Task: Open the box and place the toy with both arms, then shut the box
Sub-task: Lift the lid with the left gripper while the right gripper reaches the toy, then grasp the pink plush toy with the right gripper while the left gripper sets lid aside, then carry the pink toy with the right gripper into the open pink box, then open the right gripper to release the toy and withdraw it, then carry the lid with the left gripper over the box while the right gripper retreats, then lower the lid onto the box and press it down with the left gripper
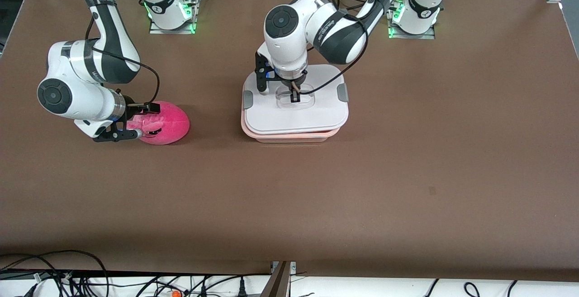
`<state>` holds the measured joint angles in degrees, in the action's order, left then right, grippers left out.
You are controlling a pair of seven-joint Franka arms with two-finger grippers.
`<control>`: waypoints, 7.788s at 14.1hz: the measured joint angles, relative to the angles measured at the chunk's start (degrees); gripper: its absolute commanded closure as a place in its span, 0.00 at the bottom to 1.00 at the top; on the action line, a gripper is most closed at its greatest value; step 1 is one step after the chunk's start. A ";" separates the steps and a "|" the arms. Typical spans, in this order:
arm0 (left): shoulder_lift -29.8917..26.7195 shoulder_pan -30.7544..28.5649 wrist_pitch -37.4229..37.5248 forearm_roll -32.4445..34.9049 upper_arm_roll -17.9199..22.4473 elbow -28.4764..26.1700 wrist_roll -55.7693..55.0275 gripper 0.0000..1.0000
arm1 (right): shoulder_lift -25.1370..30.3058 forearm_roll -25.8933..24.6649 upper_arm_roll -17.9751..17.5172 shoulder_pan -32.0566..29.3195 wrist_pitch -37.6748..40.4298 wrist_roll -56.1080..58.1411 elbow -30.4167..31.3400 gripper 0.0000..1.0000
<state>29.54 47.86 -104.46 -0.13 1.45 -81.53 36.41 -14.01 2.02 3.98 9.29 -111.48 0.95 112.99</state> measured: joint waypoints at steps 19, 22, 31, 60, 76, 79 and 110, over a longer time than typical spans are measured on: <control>-3.19 -42.38 24.91 0.07 2.12 9.12 32.06 1.00 | -2.36 0.03 -2.12 0.05 -4.65 -0.20 -1.33 1.00; -3.20 -44.80 25.24 0.21 2.13 9.32 35.08 1.00 | -2.21 -0.05 -5.21 0.22 3.43 2.39 -7.87 1.00; -3.25 -44.64 25.53 3.65 1.77 10.97 37.26 1.00 | -3.26 -3.21 -8.25 14.10 21.41 28.05 -28.91 1.00; -2.56 -46.25 25.73 3.70 1.92 10.96 44.14 1.00 | -34.77 -16.96 -7.99 38.98 11.51 25.57 -48.12 0.00; -2.29 -46.81 25.56 0.06 -1.23 11.08 45.09 1.00 | -16.18 -7.78 -4.04 23.41 29.98 10.91 -53.42 0.00; -2.19 -41.69 22.08 -1.18 -6.77 11.11 41.74 1.00 | -11.27 -0.04 -0.12 15.15 30.16 8.34 -50.40 0.00; 9.69 -5.80 2.54 0.96 -6.88 10.11 3.89 1.00 | 15.83 -2.10 -1.18 -3.36 21.50 4.32 -20.68 0.00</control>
<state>39.23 42.07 -101.92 0.84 -5.43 -71.42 40.30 1.83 -0.08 2.80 5.93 -89.97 5.28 92.32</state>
